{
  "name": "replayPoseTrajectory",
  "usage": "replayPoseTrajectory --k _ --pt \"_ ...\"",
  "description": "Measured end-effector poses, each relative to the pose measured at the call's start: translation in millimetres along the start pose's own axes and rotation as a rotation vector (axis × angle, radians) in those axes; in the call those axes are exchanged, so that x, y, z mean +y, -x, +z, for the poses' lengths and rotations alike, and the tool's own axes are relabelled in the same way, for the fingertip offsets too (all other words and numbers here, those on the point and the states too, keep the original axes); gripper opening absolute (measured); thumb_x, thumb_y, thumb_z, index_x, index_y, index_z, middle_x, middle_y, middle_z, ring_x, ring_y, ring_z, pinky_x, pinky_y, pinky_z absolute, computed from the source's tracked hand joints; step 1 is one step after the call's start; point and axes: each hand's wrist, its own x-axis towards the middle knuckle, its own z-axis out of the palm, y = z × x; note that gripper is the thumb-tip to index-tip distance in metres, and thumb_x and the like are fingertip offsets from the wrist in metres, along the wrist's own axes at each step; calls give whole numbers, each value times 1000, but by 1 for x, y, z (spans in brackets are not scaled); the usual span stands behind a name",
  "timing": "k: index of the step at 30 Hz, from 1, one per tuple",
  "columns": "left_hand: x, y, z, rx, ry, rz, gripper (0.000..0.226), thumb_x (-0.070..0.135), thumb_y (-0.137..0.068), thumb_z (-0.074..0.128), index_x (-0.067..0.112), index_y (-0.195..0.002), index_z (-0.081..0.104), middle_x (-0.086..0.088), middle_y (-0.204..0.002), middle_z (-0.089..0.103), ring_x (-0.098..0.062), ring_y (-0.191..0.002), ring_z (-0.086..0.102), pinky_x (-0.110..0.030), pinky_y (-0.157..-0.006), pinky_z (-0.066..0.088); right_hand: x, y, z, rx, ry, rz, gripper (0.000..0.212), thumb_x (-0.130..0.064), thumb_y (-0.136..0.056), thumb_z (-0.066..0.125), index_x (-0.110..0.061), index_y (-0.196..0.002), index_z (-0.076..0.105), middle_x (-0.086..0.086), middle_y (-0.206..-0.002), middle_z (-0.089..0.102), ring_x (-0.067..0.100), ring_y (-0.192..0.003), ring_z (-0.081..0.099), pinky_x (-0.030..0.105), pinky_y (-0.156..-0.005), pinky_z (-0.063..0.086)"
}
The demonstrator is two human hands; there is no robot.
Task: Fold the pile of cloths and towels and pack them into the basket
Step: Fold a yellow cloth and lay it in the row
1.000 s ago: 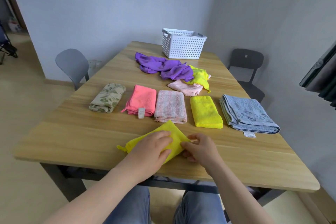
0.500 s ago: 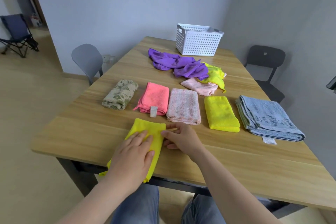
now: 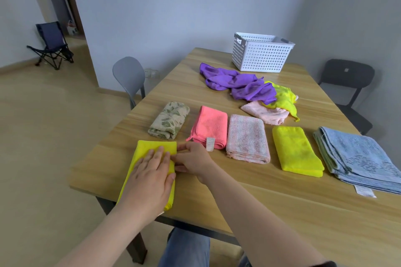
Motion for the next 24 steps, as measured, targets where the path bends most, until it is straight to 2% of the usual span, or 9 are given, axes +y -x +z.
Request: replayPoseTrajectory --k 4,6,8,10,13,16,18,21,24 --pt "-20 -16 -7 -67 -9 39 96 59 -66 -18 21 -151 7 2 -159 -8 -16 -146 -7 -28 -116 -3 -5 -11 9 40 -98 7 17 1 -83 64 -11 -91 55 12 -93 59 12 -67 57 20 -54 54" --pt "-25 -20 -9 -101 2 73 96 61 -66 -15 21 -151 9 2 -159 -6 -15 -146 -6 -27 -115 -5 -5 -12 6 119 47 -37 17 -5 -80 67 -15 -86 55 8 -81 63 13 -63 60 29 -61 59" --pt "-22 -20 -12 -89 33 87 96 62 -68 -11 21 -150 20 2 -159 4 -16 -147 2 -27 -115 -1 -3 -8 -5 201 348 -135 14 -15 -75 69 -20 -81 57 2 -66 65 16 -58 63 35 -67 58" --pt "-13 -20 -16 -5 74 88 90 61 -75 -2 18 -141 42 0 -154 27 -19 -143 24 -30 -115 17 -4 -1 -21 227 494 -197 10 -19 -73 69 -21 -75 60 -4 -58 63 14 -54 61 29 -65 53" --pt "6 -24 -27 79 131 129 77 57 -82 12 15 -127 59 0 -137 52 -22 -127 47 -33 -105 35 -6 14 -48 244 444 -206 7 -15 -75 70 -17 -75 64 -2 -59 66 7 -42 55 27 -57 50" --pt "25 -32 -34 52 156 186 78 59 -80 9 21 -134 51 8 -139 46 -13 -130 41 -25 -107 29 -8 33 -79 282 369 -189 7 -18 -79 70 -14 -78 65 2 -63 70 8 -42 55 23 -49 45" --pt "37 -42 -32 45 178 217 62 55 -90 22 22 -136 47 9 -140 44 -10 -132 38 -22 -107 28 -8 45 -104 302 344 -179 7 -18 -81 69 -13 -79 65 3 -65 71 10 -44 56 24 -51 46" --pt "58 -58 -27 30 200 278 45 43 -95 38 19 -131 53 7 -133 51 -12 -125 45 -24 -101 33 -7 62 -144 344 341 -173 3 -12 -84 65 -11 -81 64 3 -64 71 13 -46 57 28 -53 48" --pt "82 -83 -18 14 218 329 52 48 -87 32 19 -120 60 7 -120 58 -15 -113 53 -29 -93 43 -6 73 -187 397 340 -167 3 -8 -85 62 -9 -83 64 5 -64 71 13 -46 55 25 -49 46"
